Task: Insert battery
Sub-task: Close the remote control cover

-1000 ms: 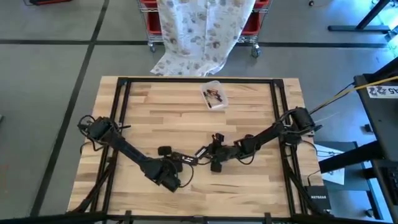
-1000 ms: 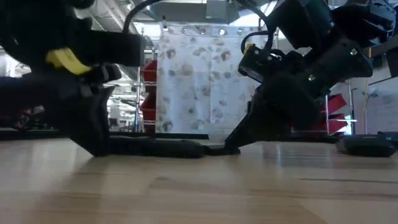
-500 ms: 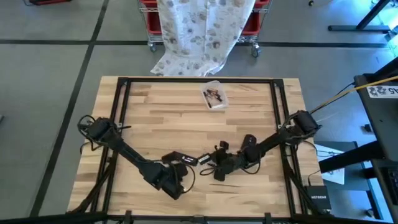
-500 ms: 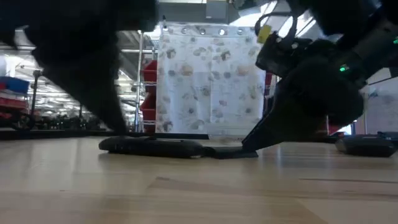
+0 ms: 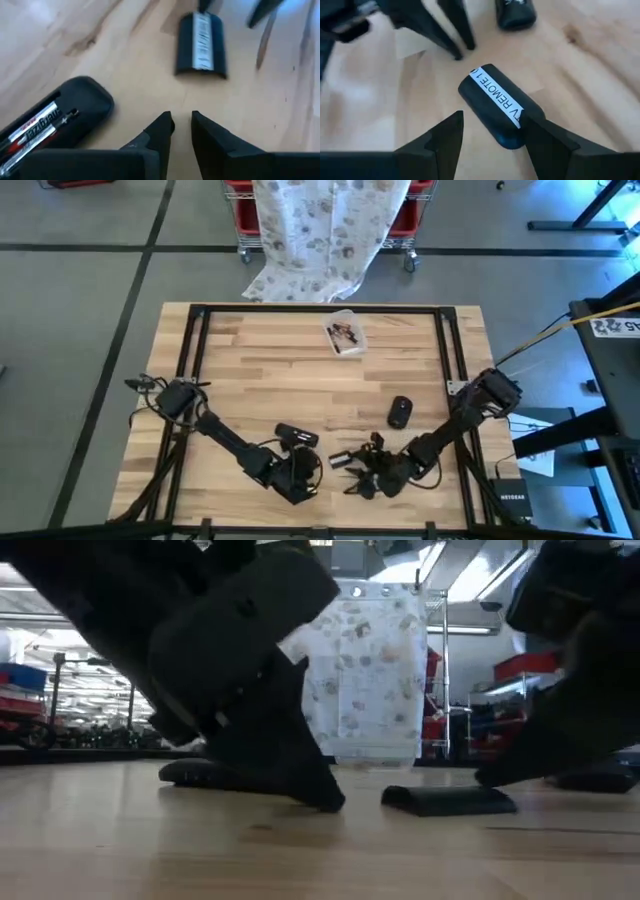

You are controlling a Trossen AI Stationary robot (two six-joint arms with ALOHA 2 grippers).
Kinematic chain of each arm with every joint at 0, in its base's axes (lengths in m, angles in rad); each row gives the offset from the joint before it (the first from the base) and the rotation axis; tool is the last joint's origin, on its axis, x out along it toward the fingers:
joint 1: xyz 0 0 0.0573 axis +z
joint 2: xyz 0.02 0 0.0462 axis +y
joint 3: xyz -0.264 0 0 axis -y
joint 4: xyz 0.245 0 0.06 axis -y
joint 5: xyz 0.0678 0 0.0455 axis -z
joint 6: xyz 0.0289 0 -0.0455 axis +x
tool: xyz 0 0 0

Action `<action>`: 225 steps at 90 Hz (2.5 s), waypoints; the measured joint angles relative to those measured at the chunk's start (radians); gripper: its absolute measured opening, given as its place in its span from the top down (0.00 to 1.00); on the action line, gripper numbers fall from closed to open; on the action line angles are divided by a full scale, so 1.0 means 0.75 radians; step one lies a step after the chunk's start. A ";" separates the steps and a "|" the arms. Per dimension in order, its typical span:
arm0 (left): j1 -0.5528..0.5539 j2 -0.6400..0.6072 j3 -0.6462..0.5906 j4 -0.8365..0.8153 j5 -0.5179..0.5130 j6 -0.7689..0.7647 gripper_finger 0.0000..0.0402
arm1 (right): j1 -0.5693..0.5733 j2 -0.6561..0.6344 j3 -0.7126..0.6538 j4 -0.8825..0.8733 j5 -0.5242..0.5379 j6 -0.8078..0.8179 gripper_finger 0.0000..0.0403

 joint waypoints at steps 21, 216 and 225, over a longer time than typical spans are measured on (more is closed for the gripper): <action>0.033 0.076 0.000 0.203 0.004 0.070 0.86 | 0.006 0.063 0.101 -0.093 0.045 0.088 0.54; 0.082 -0.011 -0.003 0.175 0.125 0.424 0.79 | -0.163 0.043 0.221 -0.517 -0.316 -0.441 0.54; 0.079 -0.030 -0.005 0.157 0.114 0.427 0.79 | -0.163 0.047 0.221 -0.492 -0.307 -0.432 0.54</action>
